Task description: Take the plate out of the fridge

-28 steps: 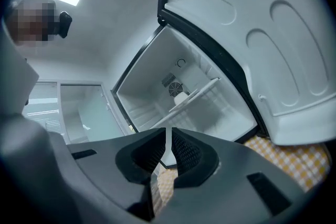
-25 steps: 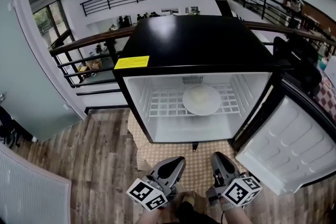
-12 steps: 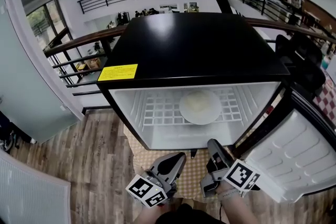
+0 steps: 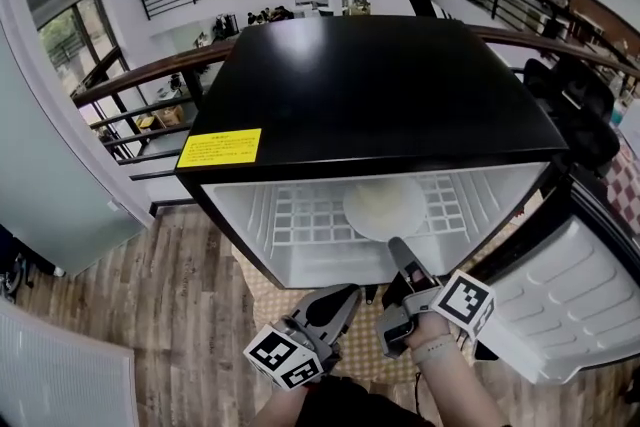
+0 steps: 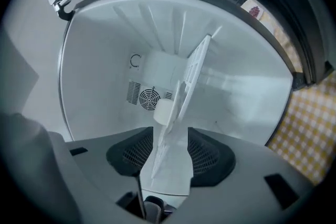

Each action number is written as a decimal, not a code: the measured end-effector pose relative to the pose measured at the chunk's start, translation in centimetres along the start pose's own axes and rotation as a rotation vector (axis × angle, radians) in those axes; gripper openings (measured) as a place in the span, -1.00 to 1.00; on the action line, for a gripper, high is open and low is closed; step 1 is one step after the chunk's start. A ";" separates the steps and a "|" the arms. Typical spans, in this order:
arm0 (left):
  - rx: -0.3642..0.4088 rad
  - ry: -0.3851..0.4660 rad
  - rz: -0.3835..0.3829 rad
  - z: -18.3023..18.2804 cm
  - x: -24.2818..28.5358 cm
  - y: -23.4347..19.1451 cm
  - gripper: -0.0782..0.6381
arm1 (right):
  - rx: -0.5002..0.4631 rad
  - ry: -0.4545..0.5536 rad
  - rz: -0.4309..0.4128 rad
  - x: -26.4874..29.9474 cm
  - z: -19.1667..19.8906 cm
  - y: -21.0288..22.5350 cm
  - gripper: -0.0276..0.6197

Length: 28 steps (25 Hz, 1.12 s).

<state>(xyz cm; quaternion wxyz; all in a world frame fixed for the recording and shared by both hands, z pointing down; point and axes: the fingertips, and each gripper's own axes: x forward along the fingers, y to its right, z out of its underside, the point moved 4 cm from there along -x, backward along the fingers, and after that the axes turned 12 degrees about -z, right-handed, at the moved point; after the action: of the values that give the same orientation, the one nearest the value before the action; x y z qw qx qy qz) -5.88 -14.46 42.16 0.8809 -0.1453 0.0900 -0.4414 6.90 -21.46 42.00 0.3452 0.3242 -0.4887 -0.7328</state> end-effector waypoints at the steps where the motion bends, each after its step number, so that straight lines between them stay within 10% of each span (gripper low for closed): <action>1: 0.001 -0.003 0.006 -0.2 0.2 -0.2 -0.76 | 0.022 0.015 0.007 0.3 -0.1 0.1 -0.33; 28: -0.010 -0.006 0.083 -2.9 2.3 -3.6 -0.76 | 0.168 0.065 0.108 2.5 -0.8 1.6 -0.58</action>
<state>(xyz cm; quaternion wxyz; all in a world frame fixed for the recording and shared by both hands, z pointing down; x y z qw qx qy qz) -8.06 -18.86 40.58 0.8980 -0.1470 0.0955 -0.4036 6.50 -24.39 42.93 0.3717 0.3487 -0.5536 -0.6586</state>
